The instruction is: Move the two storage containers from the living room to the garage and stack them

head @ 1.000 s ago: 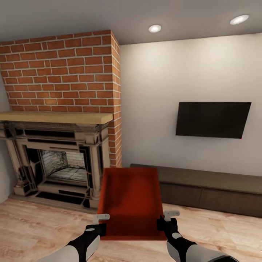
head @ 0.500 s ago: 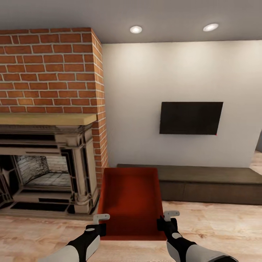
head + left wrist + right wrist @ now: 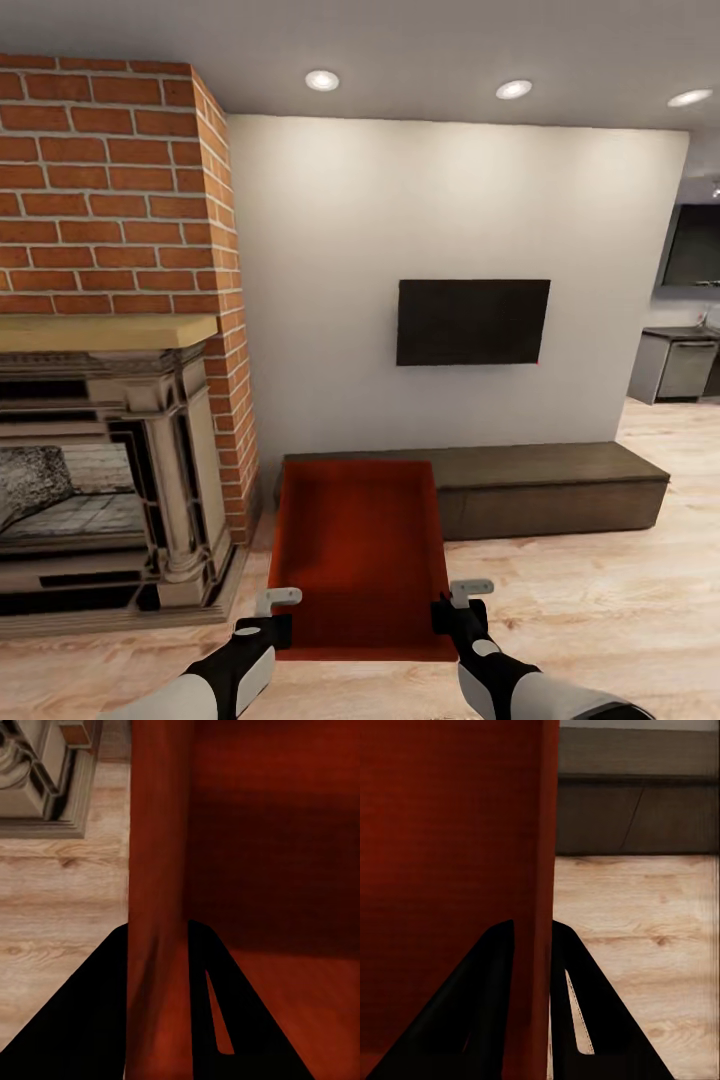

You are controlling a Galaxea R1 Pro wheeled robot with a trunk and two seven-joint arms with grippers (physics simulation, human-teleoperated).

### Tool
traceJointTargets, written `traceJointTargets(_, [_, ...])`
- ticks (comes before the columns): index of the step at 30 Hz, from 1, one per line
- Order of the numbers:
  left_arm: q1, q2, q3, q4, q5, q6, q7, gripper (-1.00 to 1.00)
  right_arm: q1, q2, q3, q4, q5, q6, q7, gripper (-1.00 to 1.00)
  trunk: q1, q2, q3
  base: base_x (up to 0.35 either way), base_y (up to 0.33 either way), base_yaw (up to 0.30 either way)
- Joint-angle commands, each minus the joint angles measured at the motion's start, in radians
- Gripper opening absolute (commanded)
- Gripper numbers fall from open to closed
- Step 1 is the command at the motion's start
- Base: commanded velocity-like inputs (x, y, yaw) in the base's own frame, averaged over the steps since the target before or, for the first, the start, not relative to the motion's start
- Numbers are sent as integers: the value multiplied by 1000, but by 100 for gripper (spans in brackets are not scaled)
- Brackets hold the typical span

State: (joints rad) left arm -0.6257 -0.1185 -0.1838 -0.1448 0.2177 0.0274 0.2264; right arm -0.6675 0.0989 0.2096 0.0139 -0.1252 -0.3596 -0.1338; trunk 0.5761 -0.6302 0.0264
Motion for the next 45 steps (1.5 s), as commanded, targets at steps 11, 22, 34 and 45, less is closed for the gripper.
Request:
traceJointTargets(11, [0, 0, 7, -6, -12, 2, 11, -100, -1, -1, -41, 3, -4, -1, 2, -100, 0, -1, 0, 0, 0, -285])
traceJointTargets(22, [0, 0, 7, -7, -12, 2, 11, -100, -1, -2, -41, 3, -4, -1, 3, -100, 0, -1, 0, 0, 0, -285])
traceJointTargets(34, [0, 0, 7, -7, -12, 2, 11, -100, -1, -2, -41, 3, -4, -1, 3, -100, 0, -1, 0, 0, 0, -285])
traceJointTargets(45, [0, 0, 7, -7, -12, 2, 11, -100, -1, -2, -41, 3, -4, -1, 3, -100, 0, -1, 0, 0, 0, -285])
